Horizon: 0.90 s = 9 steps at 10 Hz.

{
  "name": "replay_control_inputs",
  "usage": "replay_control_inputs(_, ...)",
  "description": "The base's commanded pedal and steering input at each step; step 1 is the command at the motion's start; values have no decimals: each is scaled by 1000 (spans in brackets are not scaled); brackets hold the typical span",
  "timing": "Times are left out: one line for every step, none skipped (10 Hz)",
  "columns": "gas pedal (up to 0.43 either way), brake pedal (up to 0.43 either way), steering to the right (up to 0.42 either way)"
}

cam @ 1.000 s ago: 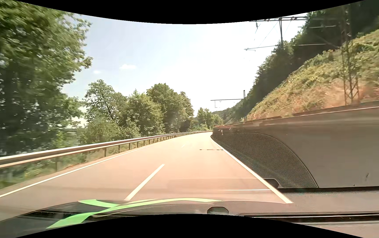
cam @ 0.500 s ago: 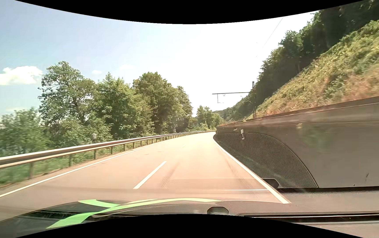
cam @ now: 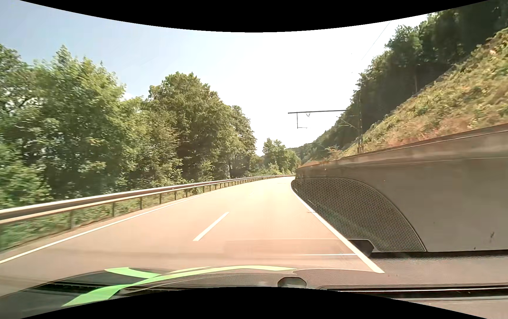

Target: Follow the waypoints while adhering to traffic rules and regulations

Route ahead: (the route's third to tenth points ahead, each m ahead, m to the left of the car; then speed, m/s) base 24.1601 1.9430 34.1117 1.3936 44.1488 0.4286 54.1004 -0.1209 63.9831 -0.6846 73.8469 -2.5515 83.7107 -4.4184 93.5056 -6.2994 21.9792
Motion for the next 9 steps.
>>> replay_control_inputs(118,0,7)
replay_control_inputs(118,0,9)
replay_control_inputs(130,0,9)
replay_control_inputs(130,0,9)
replay_control_inputs(138,0,11)
replay_control_inputs(150,0,12)
replay_control_inputs(157,0,12)
replay_control_inputs(169,0,12)
replay_control_inputs(177,0,12)
